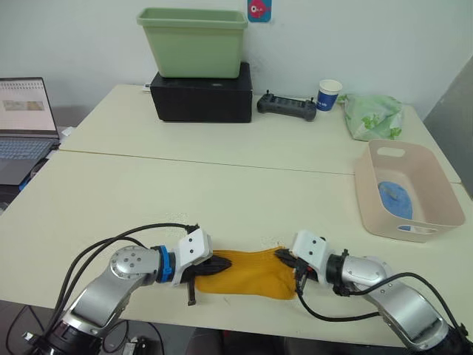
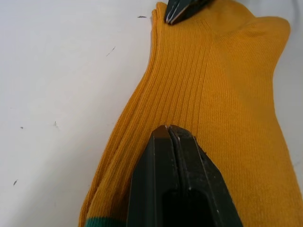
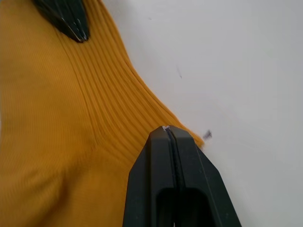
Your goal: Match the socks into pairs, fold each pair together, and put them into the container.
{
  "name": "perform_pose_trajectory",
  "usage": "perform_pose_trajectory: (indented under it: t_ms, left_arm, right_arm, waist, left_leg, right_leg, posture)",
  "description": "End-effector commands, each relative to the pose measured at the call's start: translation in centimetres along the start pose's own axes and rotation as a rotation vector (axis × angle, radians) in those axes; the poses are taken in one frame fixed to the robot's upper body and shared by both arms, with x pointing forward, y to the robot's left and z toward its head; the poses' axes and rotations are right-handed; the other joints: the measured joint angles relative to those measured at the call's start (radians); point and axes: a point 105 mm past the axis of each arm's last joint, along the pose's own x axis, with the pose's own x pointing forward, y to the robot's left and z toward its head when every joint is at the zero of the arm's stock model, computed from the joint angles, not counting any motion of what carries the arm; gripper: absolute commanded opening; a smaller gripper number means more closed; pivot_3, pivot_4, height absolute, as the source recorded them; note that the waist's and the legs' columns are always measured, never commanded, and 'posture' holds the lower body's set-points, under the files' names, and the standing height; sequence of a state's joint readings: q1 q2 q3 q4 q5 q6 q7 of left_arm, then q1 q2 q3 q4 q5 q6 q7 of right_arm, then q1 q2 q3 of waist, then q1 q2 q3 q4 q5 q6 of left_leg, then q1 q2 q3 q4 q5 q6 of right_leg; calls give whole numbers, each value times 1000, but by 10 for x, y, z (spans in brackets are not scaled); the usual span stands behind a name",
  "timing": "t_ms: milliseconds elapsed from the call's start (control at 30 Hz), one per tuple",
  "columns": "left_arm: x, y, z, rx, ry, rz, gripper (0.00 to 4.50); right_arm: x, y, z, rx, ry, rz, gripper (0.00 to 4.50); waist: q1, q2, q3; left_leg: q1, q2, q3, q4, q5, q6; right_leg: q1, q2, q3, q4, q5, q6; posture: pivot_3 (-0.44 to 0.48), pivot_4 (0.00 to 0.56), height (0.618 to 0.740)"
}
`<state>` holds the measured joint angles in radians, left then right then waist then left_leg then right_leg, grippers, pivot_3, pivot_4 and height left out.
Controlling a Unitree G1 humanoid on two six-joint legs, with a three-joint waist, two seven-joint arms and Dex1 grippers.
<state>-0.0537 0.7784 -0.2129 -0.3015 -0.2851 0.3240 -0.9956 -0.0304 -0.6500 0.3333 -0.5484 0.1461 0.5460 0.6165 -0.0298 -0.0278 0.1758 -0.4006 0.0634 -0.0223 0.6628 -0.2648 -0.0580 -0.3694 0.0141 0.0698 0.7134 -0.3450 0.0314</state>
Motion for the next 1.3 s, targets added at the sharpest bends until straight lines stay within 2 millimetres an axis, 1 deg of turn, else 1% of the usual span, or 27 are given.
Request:
perform_pose_trajectory:
  t_ms: [33, 67, 100, 233, 267, 333, 433, 467, 500, 533, 600, 667, 767, 833, 933, 1033, 1100, 1133, 1167, 1200, 1267, 1300]
  left_arm:
    - [2, 0, -3, 44, 26, -26, 0]
    - [2, -1, 6, 95, 10, -50, 0]
    - [2, 0, 14, 127, -7, -69, 0]
    - [6, -2, 37, 136, -71, -120, 0]
    - [10, -3, 41, 130, -85, -130, 0]
    - [17, -6, 40, 121, -84, -141, 0]
    - [22, -12, 30, 128, -54, -166, 0]
    - [24, -13, 27, 113, -52, -166, 0]
    - [26, -12, 20, 106, -31, -166, 0]
    - [27, -12, 16, 103, -16, -166, 0]
    - [26, -11, 5, 101, 21, -168, 0]
    - [23, -12, 0, 115, 38, -175, 0]
    - [22, -12, 0, 107, 33, -168, 0]
    - [22, -12, 0, 111, 33, -166, 0]
    - [22, -11, 3, 106, 24, -154, 0]
    - [22, -9, 6, 80, 5, -130, 0]
    - [21, -8, 8, 73, -3, -120, 0]
    - [21, -9, 9, 75, -6, -119, 0]
    - [21, -9, 11, 75, -13, -119, 0]
    - [21, -10, 14, 75, -23, -116, 0]
    - [23, -10, 20, 79, -43, -115, 0]
    - [24, -10, 23, 85, -51, -114, 0]
  right_arm:
    - [-18, -8, 22, 23, -141, -52, 36]
    - [-24, -8, 28, 47, -188, -71, 36]
    - [-29, -7, 30, 59, -208, -85, 36]
    - [-37, -1, 21, 119, -193, -95, 36]
    - [-39, -1, 20, 146, -199, -108, 199]
    - [-40, 0, 20, 210, -213, -125, 596]
    - [-40, 7, 19, 236, -207, -106, 1668]
    - [-40, 10, 17, 238, -194, -98, 1962]
    - [-37, 13, 14, 245, -179, -94, 2374]
    - [-36, 15, 12, 251, -169, -93, 2688]
    - [-30, 15, 3, 275, -125, -112, 3444]
    - [-24, 14, -8, 321, -81, -146, 4126]
    - [-18, 17, -18, 338, -49, -145, 4126]
    - [-15, 18, -22, 330, -39, -148, 4126]
    - [-13, 25, -18, 271, -51, -107, 3510]
    - [-14, 33, -14, 160, -49, -58, 2469]
    - [-15, 33, -13, 142, -52, -57, 1701]
    - [-15, 31, -13, 134, -54, -67, 1426]
    - [-17, 27, -11, 139, -59, -86, 983]
    - [-19, 22, -11, 152, -63, -106, 705]
    - [-23, 11, -11, 220, -72, -148, 19]
    - [-25, 7, -13, 244, -71, -161, 19]
  waist:
    - [0, 0, 0]
    - [0, 0, 0]
    - [1, 0, 0]
    - [1, 0, 1]
    - [0, 0, 1]
    - [0, 0, 1]
    - [-4, 0, 1]
    - [-4, 0, 1]
    - [-3, 0, 1]
    - [-2, 0, 1]
    - [-2, 0, 1]
    - [-3, 0, 1]
    - [-2, 0, 0]
    - [-3, 0, 0]
    - [-3, 0, -1]
    - [-3, 0, -1]
    - [-3, 0, -1]
    - [-2, 0, -1]
    - [-2, 0, -1]
    - [-2, 0, -1]
    - [-2, 0, -1]
    - [-1, -1, -1]
  left_leg:
    - [0, 0, 0, 0, 0, 0]
    - [0, 0, 0, 0, 0, 0]
    - [0, 0, 0, 0, 0, 0]
    - [-1, 0, 0, 0, 0, 0]
    - [-1, 0, 0, 0, 0, 0]
    - [-1, 0, 0, 0, 0, 0]
    - [-1, 0, 0, 0, 0, 0]
    - [-1, 1, -1, 0, 0, 0]
    - [-1, 1, -1, 0, 0, 0]
    - [-1, 1, -1, 0, 0, 0]
    - [-1, 0, -1, 0, 0, 0]
    - [-1, 0, 0, 0, 0, 0]
    - [-1, 0, 0, 0, 0, 0]
    - [0, 1, 0, 0, 0, 0]
    - [0, 1, 0, 0, 0, 0]
    - [0, 1, 0, 0, 0, 0]
    - [0, 1, -1, 0, 0, 0]
    - [0, 1, -1, 0, 0, 0]
    - [0, 1, -1, 0, 0, 0]
    - [0, 1, -1, 0, 0, 0]
    - [0, 0, 0, 0, 0, 0]
    - [0, 0, 0, 0, 0, 0]
  right_leg:
    - [0, 0, 0, 0, 0, 0]
    - [0, 0, 0, 0, 0, 0]
    - [0, 0, 0, 0, 0, 0]
    - [-1, 1, 0, 0, 0, 0]
    - [-1, 0, 0, 0, 0, 0]
    - [-1, 0, 0, 0, 0, 0]
    - [-1, 1, 0, 1, 0, 0]
    - [-1, 1, 0, 1, 0, 0]
    - [-1, 1, 0, 1, 0, 0]
    - [-1, 1, 0, 1, 0, 0]
    - [-1, 1, 0, 1, 0, 0]
    - [-1, 1, 0, 1, 0, 0]
    - [-1, 1, 0, 1, 0, 0]
    - [-1, 1, 0, 1, 0, 0]
    - [0, 1, 0, 1, 0, 0]
    - [0, 1, 0, 1, 0, 0]
    - [0, 2, 0, 1, 0, 0]
    - [0, 1, 0, 1, 0, 0]
    - [0, 1, 0, 1, 0, 0]
    - [0, 1, 0, 1, 0, 0]
    - [0, 1, 0, 1, 0, 0]
    - [0, 1, 0, 1, 0, 0]
  posture:
    - [0, 150, 696]
    - [0, 150, 696]
    - [0, 150, 696]
    - [0, 150, 696]
    - [0, 150, 696]
    - [0, 150, 696]
    - [0, 150, 696]
    - [0, 150, 696]
    - [0, 150, 696]
    - [0, 150, 696]
    - [0, 150, 696]
    - [0, 150, 696]
    - [0, 150, 696]
    - [0, 150, 696]
    - [0, 150, 696]
    - [0, 150, 696]
    - [0, 150, 696]
    - [0, 150, 696]
    - [0, 150, 696]
    - [0, 150, 696]
    - [0, 150, 696]
    - [0, 150, 696]
